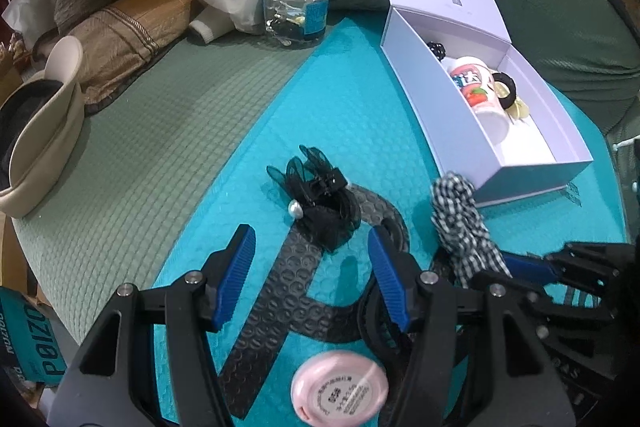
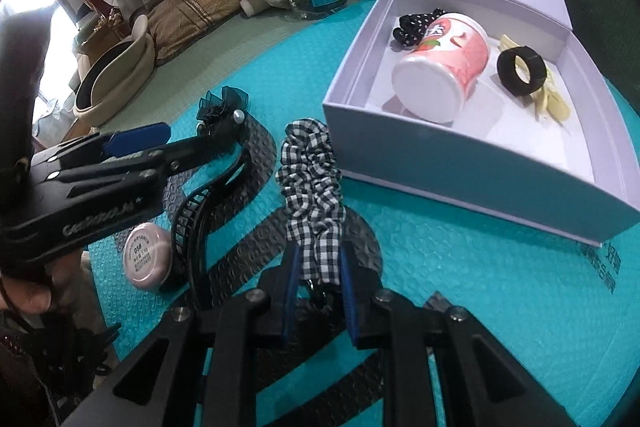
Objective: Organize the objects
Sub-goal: 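Grasp the black bow clip with left tool while right tool grasps the gingham scrunchie, then lift and carry the bow clip and gingham scrunchie over the gift box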
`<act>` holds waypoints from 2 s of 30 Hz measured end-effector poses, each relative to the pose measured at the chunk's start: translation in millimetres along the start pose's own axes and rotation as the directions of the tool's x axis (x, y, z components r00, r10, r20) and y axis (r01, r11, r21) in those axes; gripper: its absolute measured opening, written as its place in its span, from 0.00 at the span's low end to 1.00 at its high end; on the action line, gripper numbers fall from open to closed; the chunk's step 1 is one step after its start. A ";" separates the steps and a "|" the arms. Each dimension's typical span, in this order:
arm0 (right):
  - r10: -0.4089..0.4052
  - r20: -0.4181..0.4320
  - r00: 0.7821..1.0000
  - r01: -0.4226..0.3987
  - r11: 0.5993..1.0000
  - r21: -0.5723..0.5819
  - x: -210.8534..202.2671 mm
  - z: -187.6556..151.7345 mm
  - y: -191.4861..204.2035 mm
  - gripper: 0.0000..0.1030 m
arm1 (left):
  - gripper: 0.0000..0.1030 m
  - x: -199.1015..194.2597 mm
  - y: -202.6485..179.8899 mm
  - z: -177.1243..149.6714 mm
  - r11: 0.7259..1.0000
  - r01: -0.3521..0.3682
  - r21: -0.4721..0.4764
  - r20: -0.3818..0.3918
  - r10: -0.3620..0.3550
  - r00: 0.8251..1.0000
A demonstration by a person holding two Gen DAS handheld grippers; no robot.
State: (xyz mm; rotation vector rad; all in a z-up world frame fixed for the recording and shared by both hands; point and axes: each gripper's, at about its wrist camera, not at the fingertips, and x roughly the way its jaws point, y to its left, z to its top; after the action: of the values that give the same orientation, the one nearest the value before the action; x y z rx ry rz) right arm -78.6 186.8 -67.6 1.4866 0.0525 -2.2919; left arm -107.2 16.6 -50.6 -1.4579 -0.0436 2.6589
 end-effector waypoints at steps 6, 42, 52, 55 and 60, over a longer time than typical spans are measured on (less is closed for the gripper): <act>0.002 0.015 1.000 -0.003 0.998 0.059 -1.3 4.9 -6.4 0.29 | 0.56 10.5 -0.6 8.5 1.000 0.030 0.005 -0.016 -0.030 0.999; -0.004 0.048 0.999 0.005 1.000 -0.002 5.7 -2.2 3.4 0.20 | 0.32 16.0 2.2 -1.0 0.997 0.076 0.029 -0.022 -0.075 0.997; -0.005 0.072 0.997 0.006 1.000 -0.016 -12.4 -14.1 10.2 0.20 | 0.32 -0.5 -3.0 -14.3 0.997 0.074 0.031 -0.033 -0.073 0.997; -0.003 0.081 0.997 0.004 1.000 -0.021 -18.8 -16.7 12.7 0.20 | 0.32 -8.9 -5.1 -15.5 0.997 0.067 0.037 -0.020 -0.067 0.998; 0.009 0.097 0.995 -0.005 0.999 -0.040 -29.8 -20.6 20.3 0.20 | 0.32 -21.6 -6.6 -18.8 0.997 0.063 0.033 -0.007 -0.063 0.998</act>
State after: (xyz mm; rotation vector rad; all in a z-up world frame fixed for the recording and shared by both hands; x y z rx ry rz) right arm -43.1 182.7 -46.5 1.3516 0.0649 -2.3408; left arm -79.3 20.3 -42.1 -1.4301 -0.0436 2.5927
